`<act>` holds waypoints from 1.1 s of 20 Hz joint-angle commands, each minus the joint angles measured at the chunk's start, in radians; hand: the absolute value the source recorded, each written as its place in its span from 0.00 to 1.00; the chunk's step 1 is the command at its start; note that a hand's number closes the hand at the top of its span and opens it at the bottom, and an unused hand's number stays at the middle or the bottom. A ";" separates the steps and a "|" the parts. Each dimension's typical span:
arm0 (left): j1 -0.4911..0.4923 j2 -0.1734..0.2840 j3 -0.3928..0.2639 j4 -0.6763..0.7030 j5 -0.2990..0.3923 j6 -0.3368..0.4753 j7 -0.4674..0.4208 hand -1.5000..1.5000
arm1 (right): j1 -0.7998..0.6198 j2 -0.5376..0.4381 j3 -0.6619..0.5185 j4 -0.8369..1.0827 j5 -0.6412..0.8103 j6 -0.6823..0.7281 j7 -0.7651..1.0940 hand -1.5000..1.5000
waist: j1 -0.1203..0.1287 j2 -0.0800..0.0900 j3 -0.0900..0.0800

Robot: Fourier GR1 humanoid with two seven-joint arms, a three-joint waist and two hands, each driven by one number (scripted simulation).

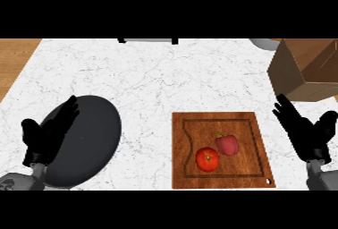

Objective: Pick the bell pepper from the cutting board and place it in the cardboard box

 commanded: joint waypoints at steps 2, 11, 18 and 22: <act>-0.031 0.028 0.011 -0.022 -0.047 -0.026 -0.086 0.50 | -0.062 -0.094 -0.014 -0.197 0.085 0.003 -0.073 0.00 | -0.035 0.005 0.012; -0.109 0.075 -0.031 -0.142 -0.136 -0.088 -0.188 0.50 | -0.108 -0.374 -0.031 -0.484 0.426 0.007 -0.260 0.00 | -0.049 0.007 0.014; -0.131 0.048 -0.035 -0.151 -0.167 -0.079 -0.167 0.50 | 0.027 -0.468 0.051 -0.617 0.721 -0.016 -0.362 0.00 | -0.040 0.011 0.014; -0.131 0.039 -0.048 -0.163 -0.187 -0.099 -0.177 0.50 | -0.024 -0.481 0.163 -0.664 0.894 0.038 -0.147 0.00 | -0.015 0.014 0.013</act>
